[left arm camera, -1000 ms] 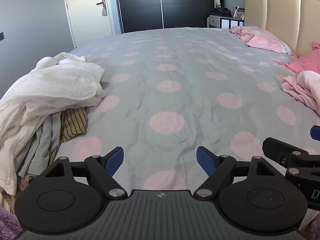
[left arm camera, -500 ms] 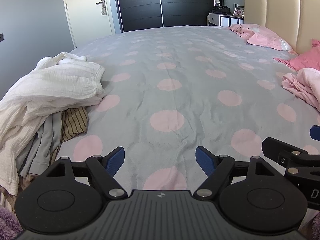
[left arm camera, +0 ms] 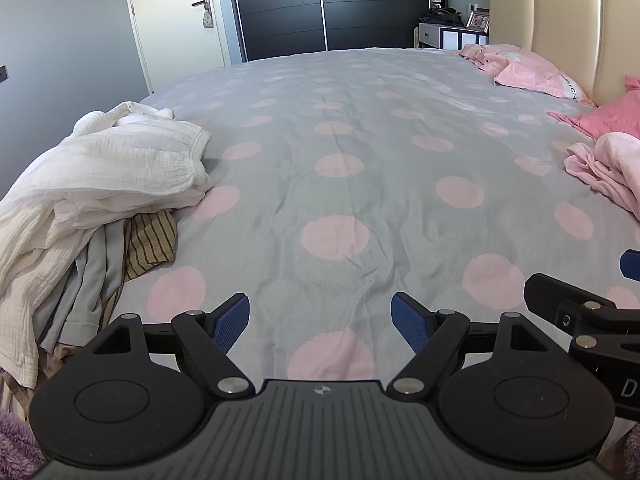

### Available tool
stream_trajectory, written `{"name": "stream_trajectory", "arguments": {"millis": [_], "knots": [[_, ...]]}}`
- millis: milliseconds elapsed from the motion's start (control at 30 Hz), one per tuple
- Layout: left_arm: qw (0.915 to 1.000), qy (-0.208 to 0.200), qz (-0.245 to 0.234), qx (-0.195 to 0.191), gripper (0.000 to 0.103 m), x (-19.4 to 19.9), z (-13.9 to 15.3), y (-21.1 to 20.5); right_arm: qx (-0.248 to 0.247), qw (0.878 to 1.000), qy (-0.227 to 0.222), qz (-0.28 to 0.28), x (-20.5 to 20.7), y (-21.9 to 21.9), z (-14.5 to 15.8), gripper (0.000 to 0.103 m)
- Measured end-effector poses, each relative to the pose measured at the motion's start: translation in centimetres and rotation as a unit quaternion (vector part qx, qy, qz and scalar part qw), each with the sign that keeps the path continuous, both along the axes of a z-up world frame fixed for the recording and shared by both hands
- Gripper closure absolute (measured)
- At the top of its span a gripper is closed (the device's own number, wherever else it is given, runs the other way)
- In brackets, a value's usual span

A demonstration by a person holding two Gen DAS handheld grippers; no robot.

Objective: Fold clothes

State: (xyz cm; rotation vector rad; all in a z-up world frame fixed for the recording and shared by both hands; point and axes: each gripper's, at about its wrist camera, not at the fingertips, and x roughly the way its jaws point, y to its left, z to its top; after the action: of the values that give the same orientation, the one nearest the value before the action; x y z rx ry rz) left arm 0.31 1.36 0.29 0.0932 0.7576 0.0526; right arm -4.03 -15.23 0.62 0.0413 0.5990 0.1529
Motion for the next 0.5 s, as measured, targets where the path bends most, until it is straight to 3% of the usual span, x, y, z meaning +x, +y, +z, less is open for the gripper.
{"name": "stream_trajectory", "arguments": {"millis": [100,500], "knots": [[1.0000,-0.002,0.002,0.004,0.025,-1.0,-0.4,-1.7,0.000,1.000,0.000,0.000,0.0,0.0,0.0,0.004],[1.0000,-0.001,0.001,0.005,0.026,-1.0,-0.4,-1.3,-0.001,1.000,-0.002,0.002,-0.1,0.0,-0.1,0.004]]}}
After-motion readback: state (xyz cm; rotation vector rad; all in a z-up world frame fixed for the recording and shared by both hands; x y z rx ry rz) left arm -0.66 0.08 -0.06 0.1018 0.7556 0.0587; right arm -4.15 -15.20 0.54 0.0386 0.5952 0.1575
